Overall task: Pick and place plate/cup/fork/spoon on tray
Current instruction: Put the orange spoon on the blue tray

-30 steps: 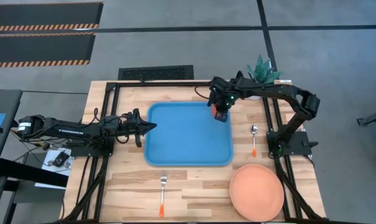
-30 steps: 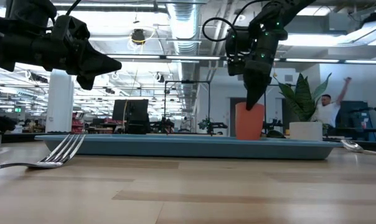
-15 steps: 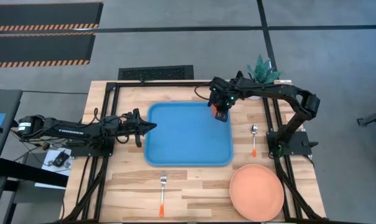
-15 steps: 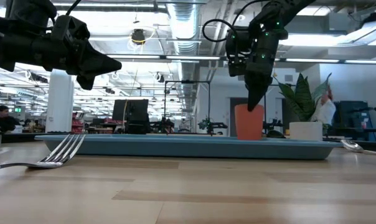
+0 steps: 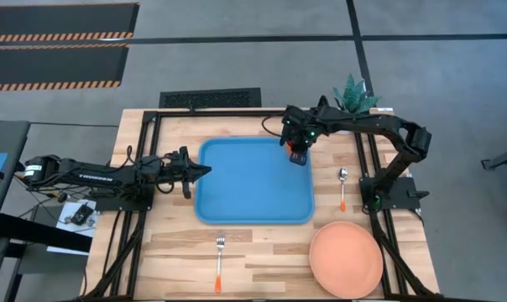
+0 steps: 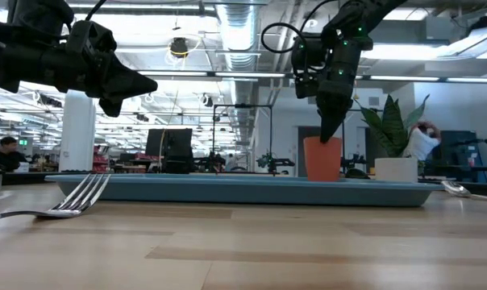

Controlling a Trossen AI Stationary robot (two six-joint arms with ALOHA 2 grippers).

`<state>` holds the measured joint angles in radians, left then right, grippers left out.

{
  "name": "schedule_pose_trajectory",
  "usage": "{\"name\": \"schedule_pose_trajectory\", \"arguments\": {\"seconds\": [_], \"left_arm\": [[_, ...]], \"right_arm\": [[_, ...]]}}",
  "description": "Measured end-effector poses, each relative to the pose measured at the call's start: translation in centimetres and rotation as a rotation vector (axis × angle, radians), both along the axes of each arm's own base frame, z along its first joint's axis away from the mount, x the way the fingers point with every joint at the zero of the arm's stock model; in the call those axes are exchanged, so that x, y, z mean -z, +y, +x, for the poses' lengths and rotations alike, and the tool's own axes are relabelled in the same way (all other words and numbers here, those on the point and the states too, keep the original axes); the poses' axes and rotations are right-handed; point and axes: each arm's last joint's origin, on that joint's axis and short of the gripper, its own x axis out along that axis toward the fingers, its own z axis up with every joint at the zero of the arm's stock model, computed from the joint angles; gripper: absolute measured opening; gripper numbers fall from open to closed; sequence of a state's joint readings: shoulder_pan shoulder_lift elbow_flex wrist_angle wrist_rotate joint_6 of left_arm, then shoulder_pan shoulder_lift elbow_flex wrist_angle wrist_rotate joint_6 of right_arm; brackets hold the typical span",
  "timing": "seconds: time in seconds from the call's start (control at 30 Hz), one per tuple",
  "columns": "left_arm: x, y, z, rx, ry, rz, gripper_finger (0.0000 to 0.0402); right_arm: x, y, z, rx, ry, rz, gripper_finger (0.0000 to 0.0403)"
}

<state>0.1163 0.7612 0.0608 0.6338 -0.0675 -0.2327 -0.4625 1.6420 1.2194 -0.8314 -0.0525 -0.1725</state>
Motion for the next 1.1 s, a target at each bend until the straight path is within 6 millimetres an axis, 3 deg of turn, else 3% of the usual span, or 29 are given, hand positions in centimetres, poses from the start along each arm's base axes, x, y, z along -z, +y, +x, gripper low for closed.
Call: {"name": "schedule_pose_trajectory", "arguments": {"seconds": [0.37,0.67,0.93,1.1], "left_arm": [[0.1,0.0,0.0,0.000,0.014,-0.002,0.0002],[0.2,0.0,0.0,0.000,0.024,-0.003,0.0002],[0.3,0.0,0.0,0.001,0.032,0.000,0.0002],[0.5,0.0,0.0,0.001,0.049,-0.002,0.0002]], "right_arm": [[-0.4,0.1,-0.1,0.009,-0.010,-0.010,0.0202],[-3.2,0.8,-1.4,0.021,-0.087,-0.077,0.0208],[-7.2,3.6,-3.7,0.043,-0.189,-0.105,0.0180],[-6.4,6.7,-6.2,0.076,-0.170,-0.061,0.0115]]}}
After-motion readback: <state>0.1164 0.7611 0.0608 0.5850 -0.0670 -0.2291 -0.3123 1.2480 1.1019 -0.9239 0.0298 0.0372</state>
